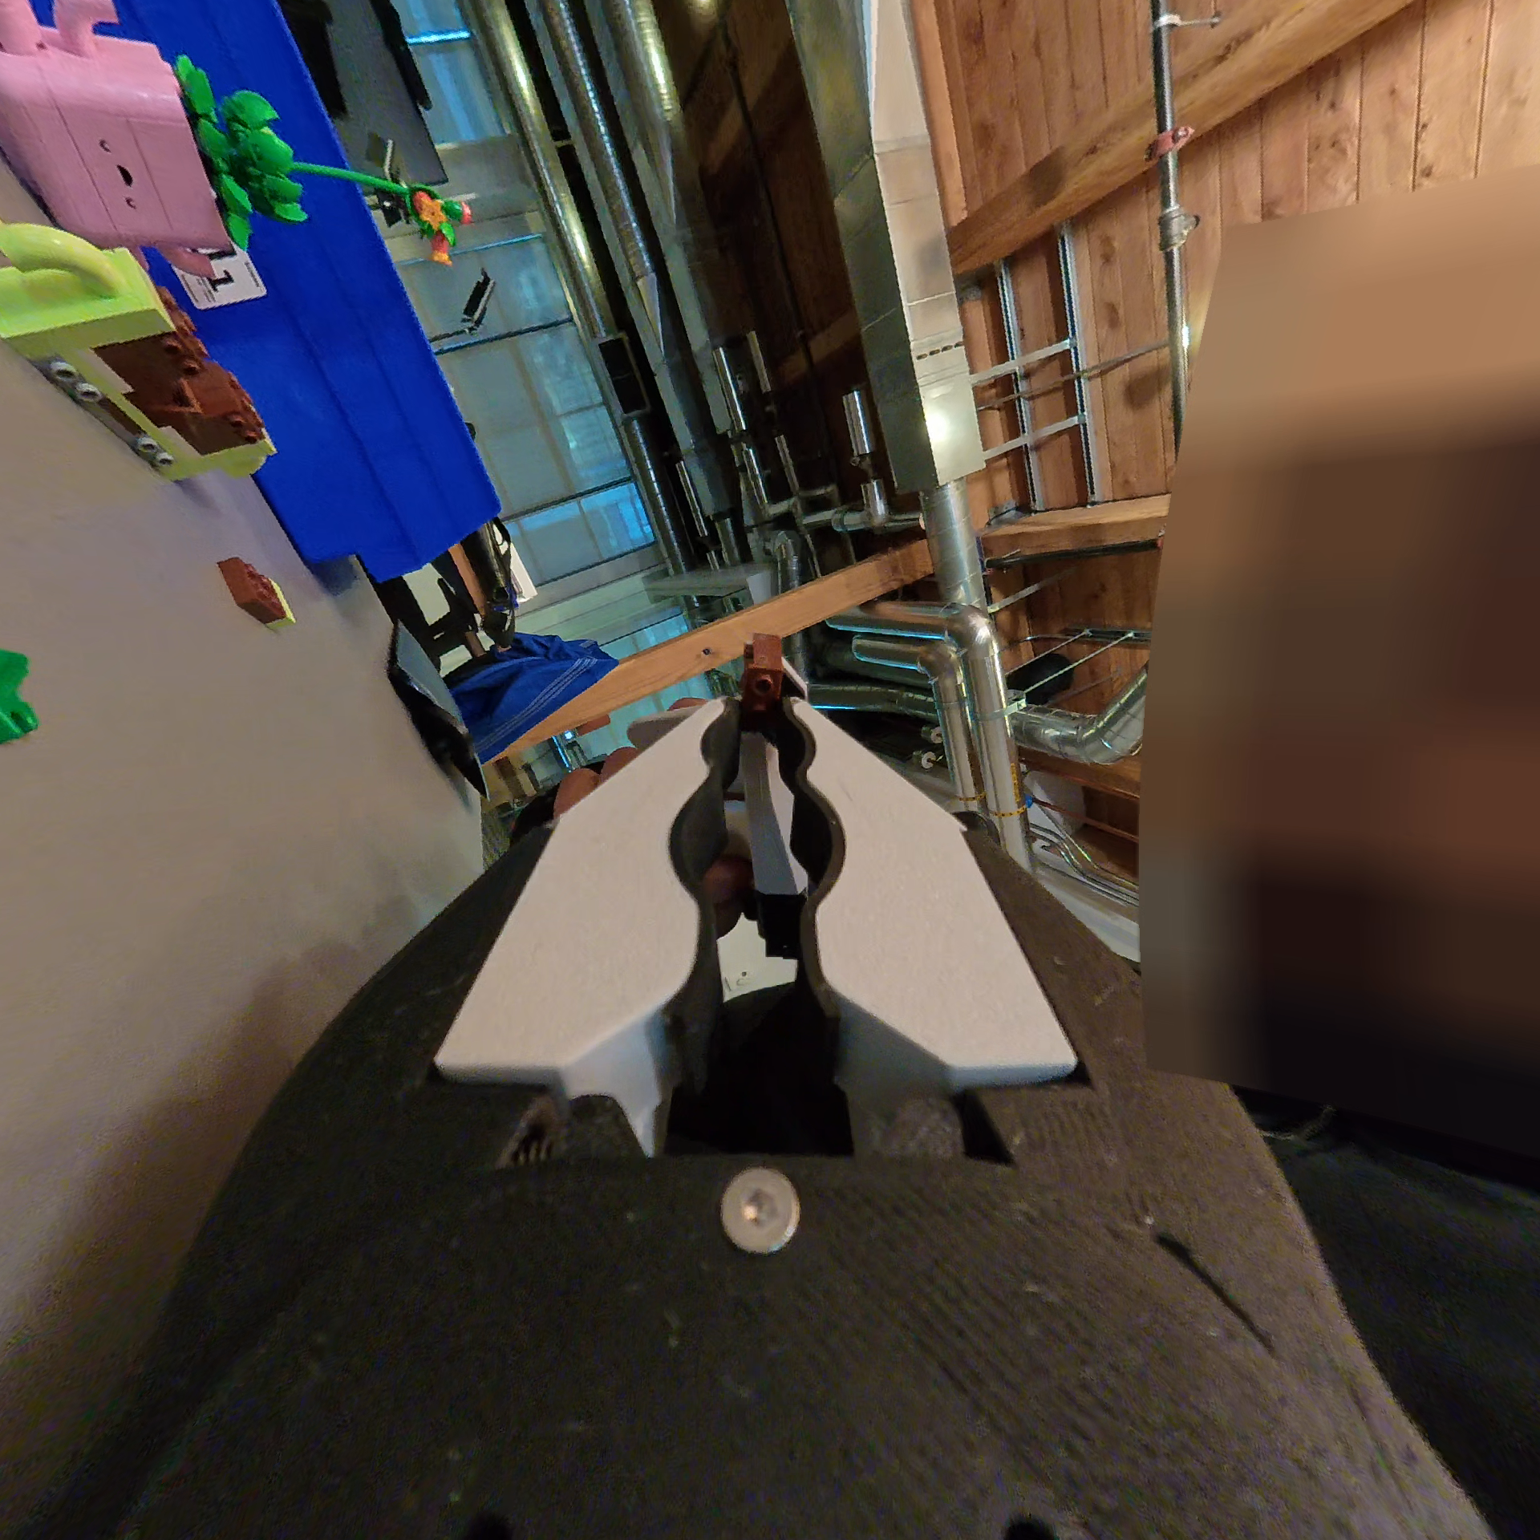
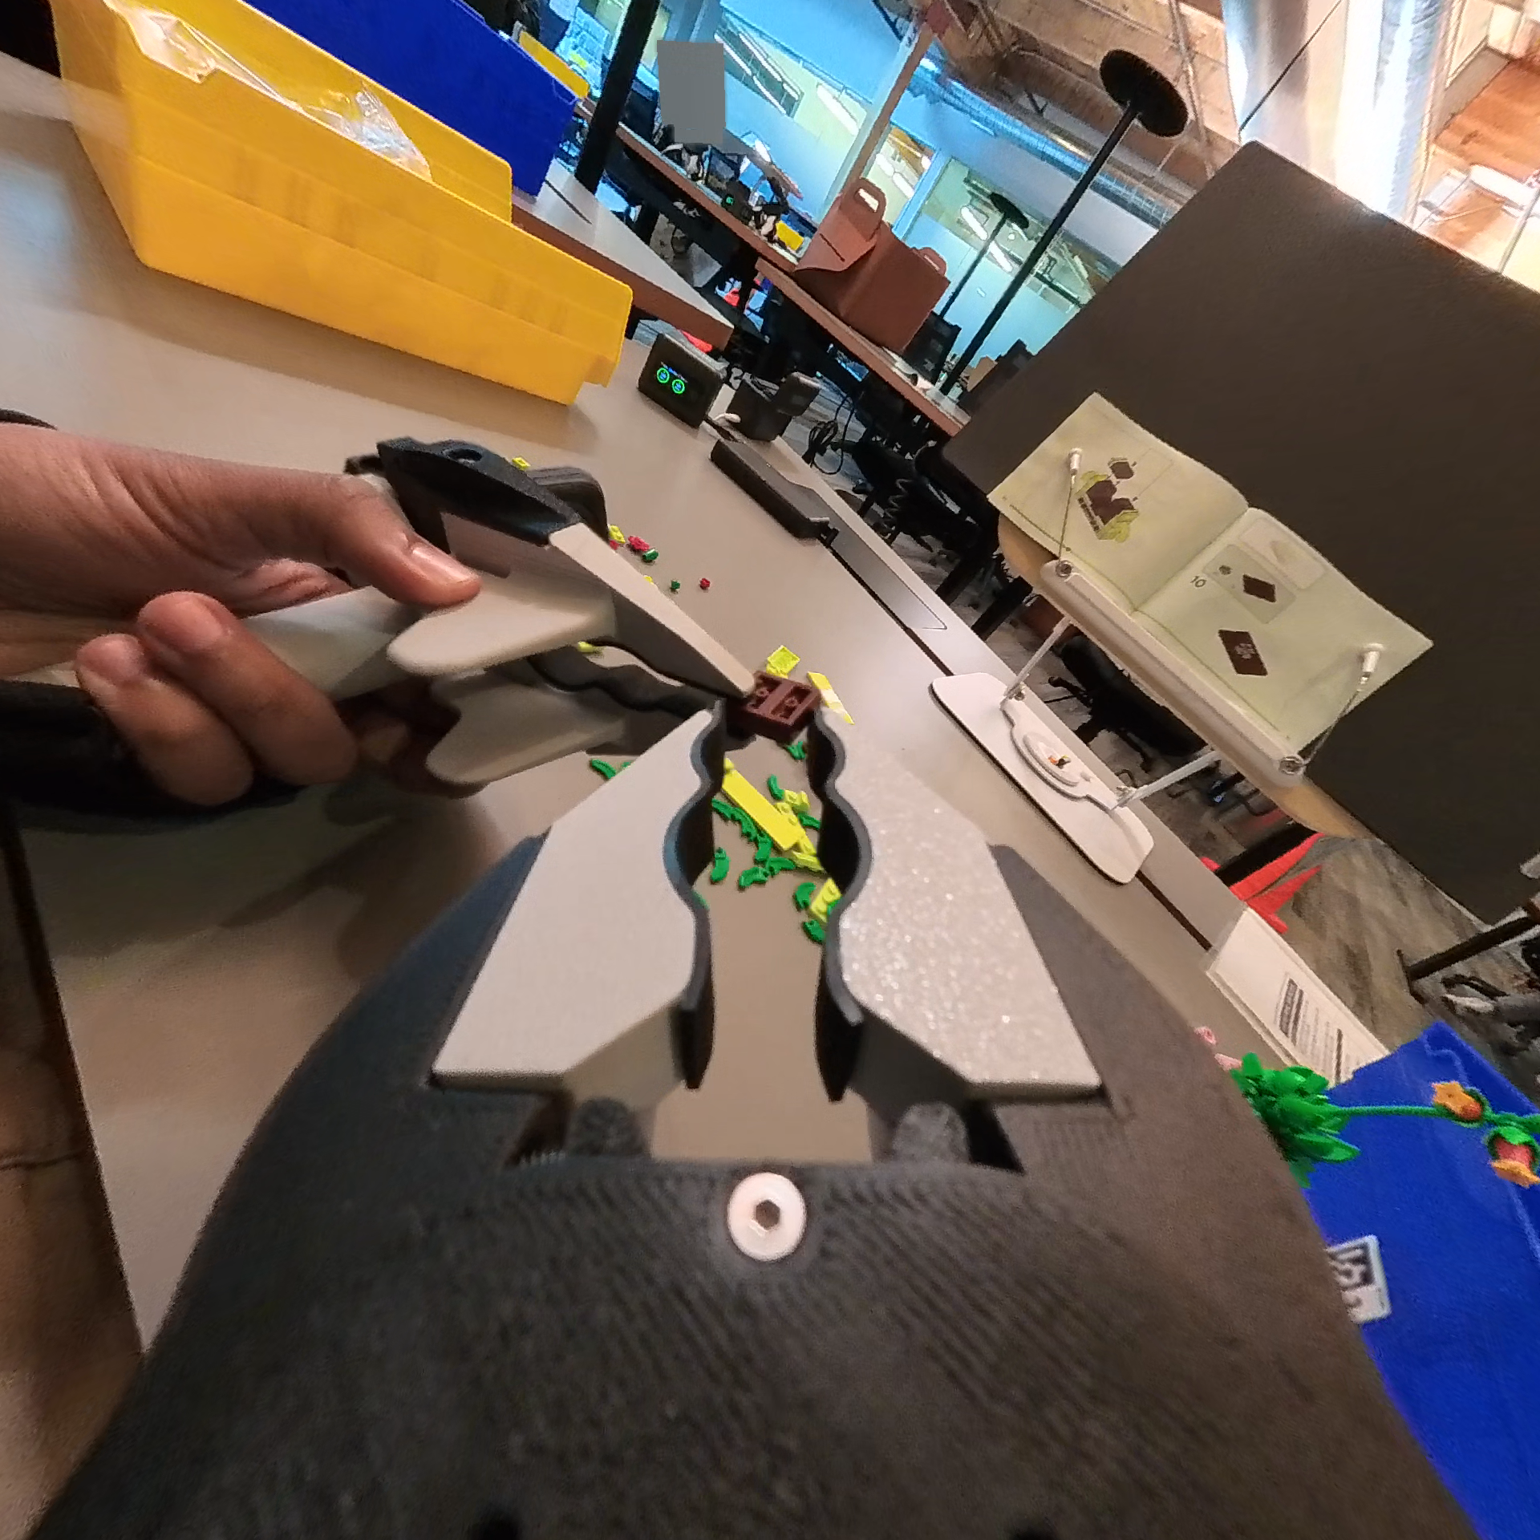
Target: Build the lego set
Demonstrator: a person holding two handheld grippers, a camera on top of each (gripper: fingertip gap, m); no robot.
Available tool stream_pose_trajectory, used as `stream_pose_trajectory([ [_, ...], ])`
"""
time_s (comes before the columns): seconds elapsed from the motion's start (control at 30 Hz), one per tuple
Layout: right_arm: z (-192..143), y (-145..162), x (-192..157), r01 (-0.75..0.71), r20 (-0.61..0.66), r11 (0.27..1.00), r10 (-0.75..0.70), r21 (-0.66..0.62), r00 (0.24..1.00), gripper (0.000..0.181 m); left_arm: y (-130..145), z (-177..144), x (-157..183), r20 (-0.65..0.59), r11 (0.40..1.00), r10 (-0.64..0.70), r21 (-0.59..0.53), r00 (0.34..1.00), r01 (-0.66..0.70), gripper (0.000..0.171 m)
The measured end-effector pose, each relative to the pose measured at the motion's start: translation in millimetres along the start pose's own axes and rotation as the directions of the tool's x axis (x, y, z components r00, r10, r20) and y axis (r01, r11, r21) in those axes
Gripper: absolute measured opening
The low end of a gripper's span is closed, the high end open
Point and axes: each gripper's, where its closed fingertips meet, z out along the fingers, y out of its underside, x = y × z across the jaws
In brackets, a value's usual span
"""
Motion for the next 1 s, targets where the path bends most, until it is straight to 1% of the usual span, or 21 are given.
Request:
stream_pose_trajectory([
  [0.13, -1.7, -2.1, -1.8, -0.048, 0.045, 0.999, 0.047, 0.017, 0.998, 0.017, 1.4, -0.4, 1.8, -0.031, 1.000, -0.013, -0.016, 0.999, 0.012, 0.007],
  [0.2, -2.7, -2.1, -3.5, -0.090, 0.083, 0.996, 0.088, 0.023, 0.993, 0.017, 0.5, -1.7, 0.2, -0.036, 1.000, -0.021, -0.020, 0.999, 0.021, 0.013],
  [0.27, -4.0, -1.5, -5.9, -0.124, 0.122, 0.992, 0.119, 0.026, 0.985, 0.017, 0.2, -3.3, -1.1, -0.042, 0.999, -0.034, -0.030, 0.999, 0.033, 0.015],
  [0.3, -4.5, -0.3, -7.0, -0.134, 0.139, 0.991, 0.129, 0.022, 0.982, 0.017, 0.7, -3.7, -1.8, -0.042, 0.999, -0.039, -0.039, 0.998, 0.037, 0.014],
  [0.37, -5.9, 2.5, -9.6, -0.139, 0.169, 0.990, 0.135, 0.014, 0.976, 0.017, 3.3, -3.5, -2.2, -0.041, 0.997, -0.043, -0.062, 0.998, 0.040, 0.006],
  [0.43, -7.3, 5.6, -9.1, -0.144, 0.176, 0.989, 0.140, 0.012, 0.974, 0.017, 4.5, -2.4, -5.7, -0.015, 0.997, -0.039, -0.070, 0.999, 0.037, 0.006],
  [0.53, -6.6, 9.4, -6.2, -0.148, 0.142, 0.989, 0.145, 0.012, 0.979, 0.017, 1.7, -1.3, -9.1, 0.009, 0.998, -0.042, -0.035, 0.999, 0.042, 0.007],
  [0.63, -3.1, 15.1, -6.1, -0.090, 0.085, 0.996, 0.091, -0.016, 0.992, 0.023, -2.1, -2.2, -12.1, 0.023, 0.998, -0.058, 0.021, 0.998, 0.057, 0.006],
  [0.77, -0.3, 16.1, -4.6, -0.014, 0.008, 0.999, 0.014, -0.033, 1.000, 0.017, -0.1, -0.7, -12.5, 0.040, 0.999, -0.042, 0.033, 0.998, 0.041, 0.006],
  [1.0, -1.1, 11.2, -4.0, 0.023, -0.027, 1.000, -0.024, -0.019, 0.999, 0.018, -0.3, -1.3, -9.1, 0.049, 0.999, -0.005, 0.033, 0.999, 0.004, 0.006],
])
